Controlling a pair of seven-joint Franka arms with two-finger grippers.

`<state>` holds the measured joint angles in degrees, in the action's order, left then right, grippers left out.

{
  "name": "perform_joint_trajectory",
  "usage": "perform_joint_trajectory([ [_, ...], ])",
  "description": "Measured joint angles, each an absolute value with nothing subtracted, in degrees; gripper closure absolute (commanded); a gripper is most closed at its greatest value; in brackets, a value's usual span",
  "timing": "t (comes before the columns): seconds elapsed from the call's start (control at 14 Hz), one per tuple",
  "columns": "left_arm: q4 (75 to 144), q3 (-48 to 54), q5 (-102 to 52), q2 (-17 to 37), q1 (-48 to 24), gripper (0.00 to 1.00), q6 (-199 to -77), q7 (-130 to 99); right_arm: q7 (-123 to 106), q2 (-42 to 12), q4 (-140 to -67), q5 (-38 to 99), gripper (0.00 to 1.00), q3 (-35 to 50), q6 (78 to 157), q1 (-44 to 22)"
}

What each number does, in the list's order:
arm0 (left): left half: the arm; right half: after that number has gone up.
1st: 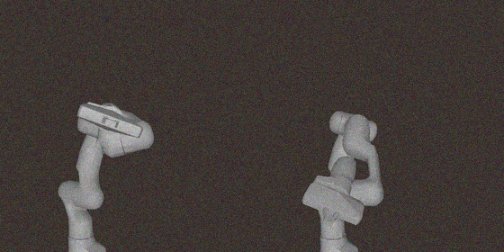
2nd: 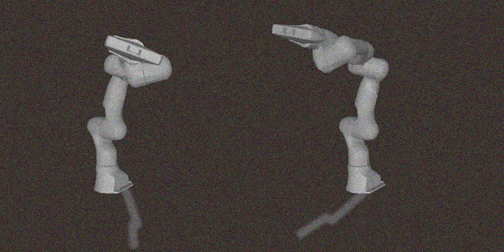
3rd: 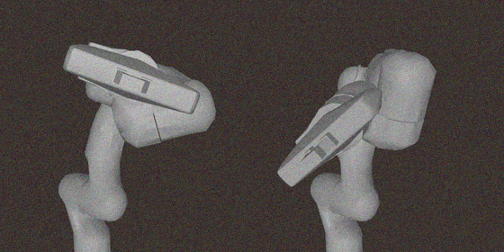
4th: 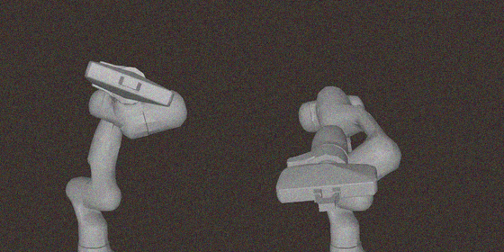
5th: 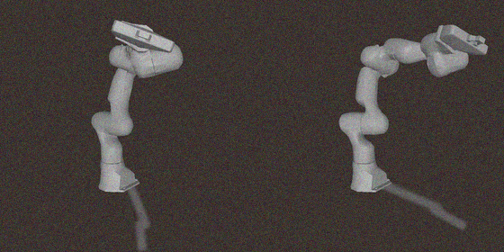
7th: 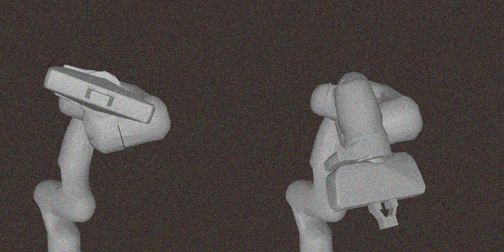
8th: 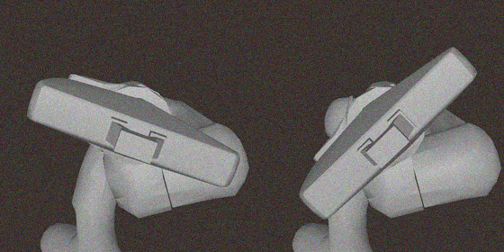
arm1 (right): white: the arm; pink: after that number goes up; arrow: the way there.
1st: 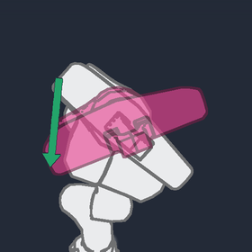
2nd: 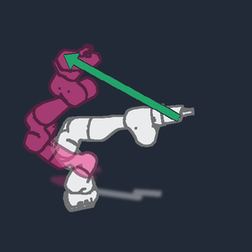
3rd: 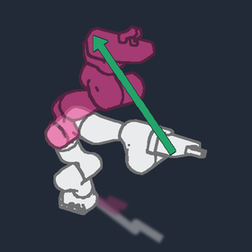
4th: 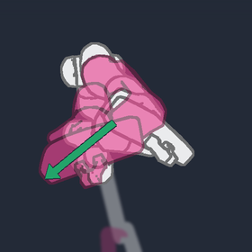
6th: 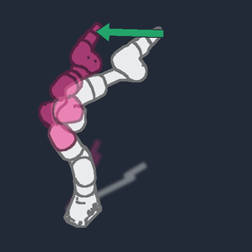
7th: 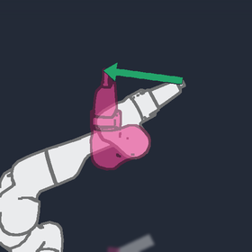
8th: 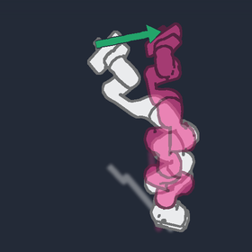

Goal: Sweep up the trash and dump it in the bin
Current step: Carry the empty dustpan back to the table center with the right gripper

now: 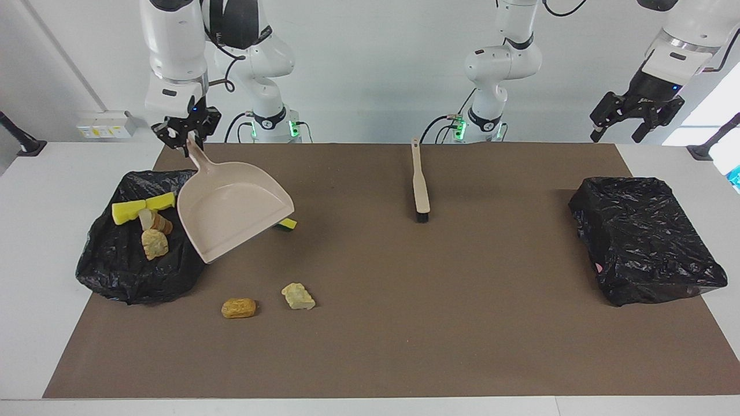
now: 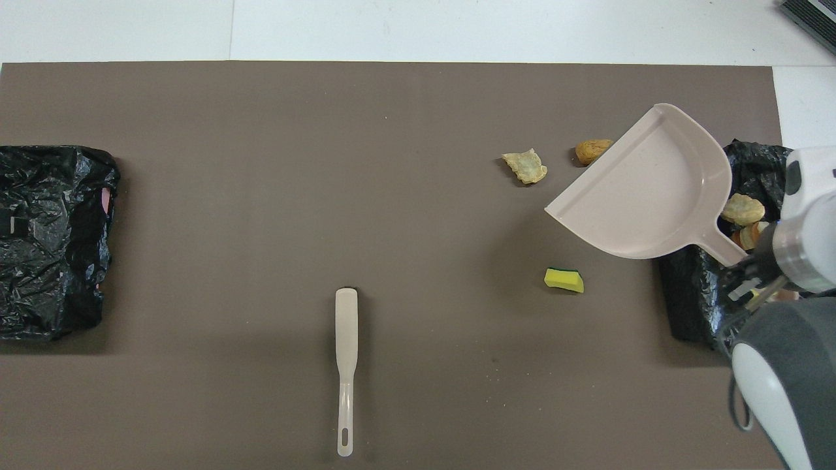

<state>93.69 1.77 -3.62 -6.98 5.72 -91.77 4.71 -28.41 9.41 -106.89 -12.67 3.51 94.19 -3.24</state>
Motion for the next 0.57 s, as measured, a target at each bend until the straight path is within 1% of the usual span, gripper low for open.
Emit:
perform_joint_trajectory([
  [0.21,93.7,1.8,-3.6,-6.5,5.7,0.00,-93.0,4.7,-14.5,6.2,-106.9,-7.5,1.00,3.6,96.1,-6.3],
  [0.43,93.8,1.8,-3.6,-6.5,5.7,0.00,-92.9,4.7,-2.7,1.8,-106.7,-3.7,1.00,3.6,101.3,-10.1],
  [0.57,94.2,1.8,-3.6,-6.5,5.7,0.00,-92.8,4.7,6.0,-1.5,-106.5,-2.3,1.00,3.6,105.2,-14.6],
])
